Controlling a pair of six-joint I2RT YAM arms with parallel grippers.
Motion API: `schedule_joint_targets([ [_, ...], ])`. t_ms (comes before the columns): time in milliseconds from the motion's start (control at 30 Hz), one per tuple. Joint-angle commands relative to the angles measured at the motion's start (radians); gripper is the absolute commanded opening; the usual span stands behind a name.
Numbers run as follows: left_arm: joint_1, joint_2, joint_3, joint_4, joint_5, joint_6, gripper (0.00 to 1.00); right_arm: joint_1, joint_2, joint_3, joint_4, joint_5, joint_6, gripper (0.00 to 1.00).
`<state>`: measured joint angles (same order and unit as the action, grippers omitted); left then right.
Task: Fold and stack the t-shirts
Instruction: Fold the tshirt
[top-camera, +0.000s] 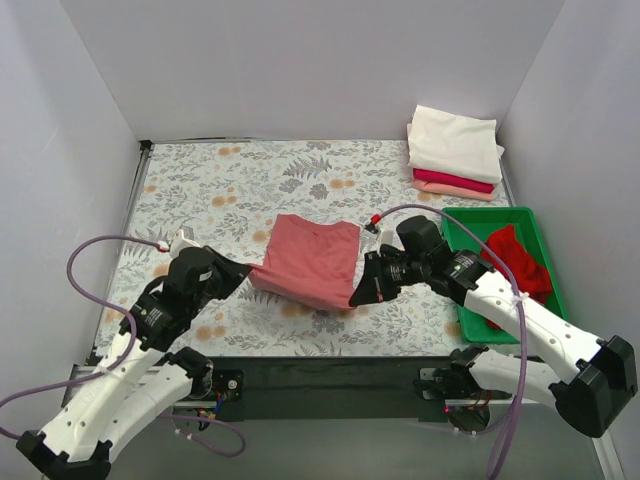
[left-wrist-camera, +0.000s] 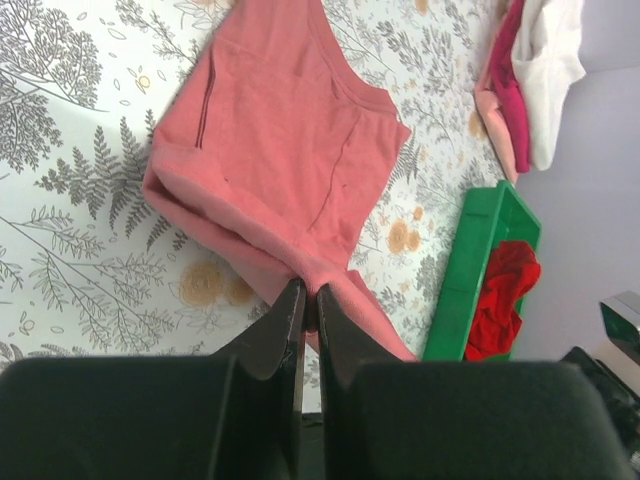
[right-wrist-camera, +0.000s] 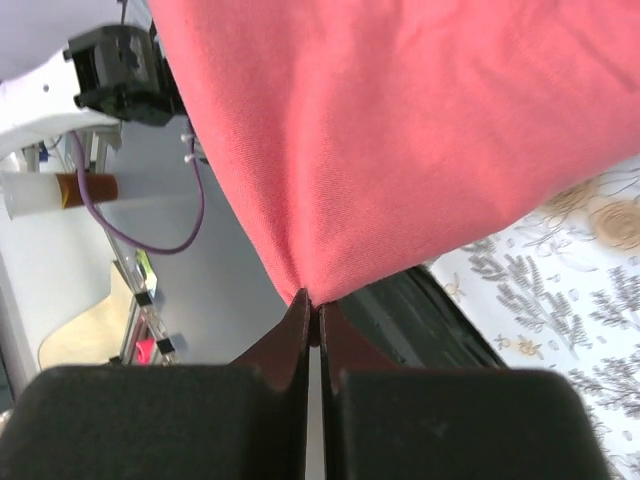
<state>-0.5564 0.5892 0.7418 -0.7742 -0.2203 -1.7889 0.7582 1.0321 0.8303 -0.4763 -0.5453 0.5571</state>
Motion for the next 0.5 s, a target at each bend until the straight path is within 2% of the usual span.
schedule_joint_targets([
  [0, 0.001, 0.066, 0.041, 0.082, -0.115, 0.0, 0.0, -0.056, 0.035, 0.078, -0.022, -0.073, -0.063, 0.01],
  [200, 0.003, 0.181, 0.013, 0.235, -0.165, -0.004, 0.0, -0.091, 0.141, 0.182, -0.004, -0.021, -0.129, 0.01],
  [467, 0.004, 0.29, 0.068, 0.309, -0.27, 0.026, 0.0, -0.169, 0.23, 0.263, 0.024, 0.053, -0.161, 0.01],
])
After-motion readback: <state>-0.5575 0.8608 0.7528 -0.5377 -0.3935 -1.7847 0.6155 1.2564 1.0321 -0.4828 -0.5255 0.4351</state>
